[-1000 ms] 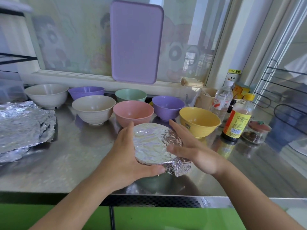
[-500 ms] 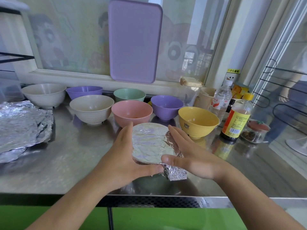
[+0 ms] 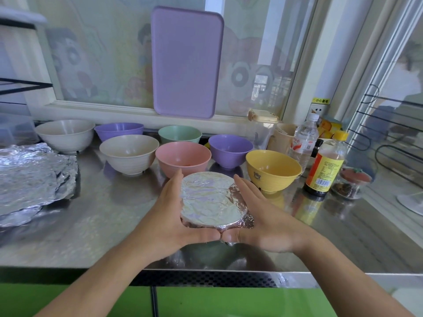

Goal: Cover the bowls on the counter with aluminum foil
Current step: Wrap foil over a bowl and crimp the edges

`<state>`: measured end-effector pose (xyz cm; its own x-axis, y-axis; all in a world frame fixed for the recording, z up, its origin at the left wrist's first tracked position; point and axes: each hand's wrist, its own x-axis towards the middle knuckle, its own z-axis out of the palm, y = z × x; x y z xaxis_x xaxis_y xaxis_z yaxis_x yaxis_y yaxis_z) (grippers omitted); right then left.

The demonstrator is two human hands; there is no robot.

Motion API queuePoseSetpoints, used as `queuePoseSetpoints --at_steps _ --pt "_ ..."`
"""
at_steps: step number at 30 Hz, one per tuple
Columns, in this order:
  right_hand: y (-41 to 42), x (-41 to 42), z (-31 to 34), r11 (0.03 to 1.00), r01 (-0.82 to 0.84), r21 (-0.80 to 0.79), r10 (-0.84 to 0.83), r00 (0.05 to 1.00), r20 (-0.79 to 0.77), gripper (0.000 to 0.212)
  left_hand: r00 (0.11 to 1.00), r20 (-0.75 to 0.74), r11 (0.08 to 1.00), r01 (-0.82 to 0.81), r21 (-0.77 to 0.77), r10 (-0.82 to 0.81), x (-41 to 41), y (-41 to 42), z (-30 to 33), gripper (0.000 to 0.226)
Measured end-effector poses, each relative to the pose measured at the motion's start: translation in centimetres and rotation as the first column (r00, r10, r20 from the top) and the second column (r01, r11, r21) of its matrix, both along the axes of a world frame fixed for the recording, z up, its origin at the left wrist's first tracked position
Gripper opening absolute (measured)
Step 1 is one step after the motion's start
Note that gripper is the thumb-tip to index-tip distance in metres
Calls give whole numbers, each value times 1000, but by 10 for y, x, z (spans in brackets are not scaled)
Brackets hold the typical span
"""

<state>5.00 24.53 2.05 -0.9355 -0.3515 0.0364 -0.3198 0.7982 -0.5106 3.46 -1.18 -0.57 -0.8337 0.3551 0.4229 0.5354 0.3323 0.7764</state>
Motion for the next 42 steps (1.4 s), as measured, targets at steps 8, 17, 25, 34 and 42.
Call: queuePoseSetpoints --at_steps 8,17,25,34,42 --pt "-10 -4 8 979 33 -200 -20 998 65 113 997 22 997 -78 -16 78 3 2 4 107" --pt "-2 -3 0 995 -27 -97 31 999 39 124 999 11 997 -40 -66 41 -8 -3 -3 100" --pt "-10 6 -1 997 16 -78 -23 996 -91 118 995 92 995 49 -81 -42 -17 -9 -3 128" --pt "-15 13 -11 998 34 -49 -41 984 -173 133 979 -38 930 -204 -306 202 3 8 6 160" --pt "6 3 2 971 19 -239 -14 1000 23 129 989 -34 984 -144 -105 141 -2 9 -5 133"
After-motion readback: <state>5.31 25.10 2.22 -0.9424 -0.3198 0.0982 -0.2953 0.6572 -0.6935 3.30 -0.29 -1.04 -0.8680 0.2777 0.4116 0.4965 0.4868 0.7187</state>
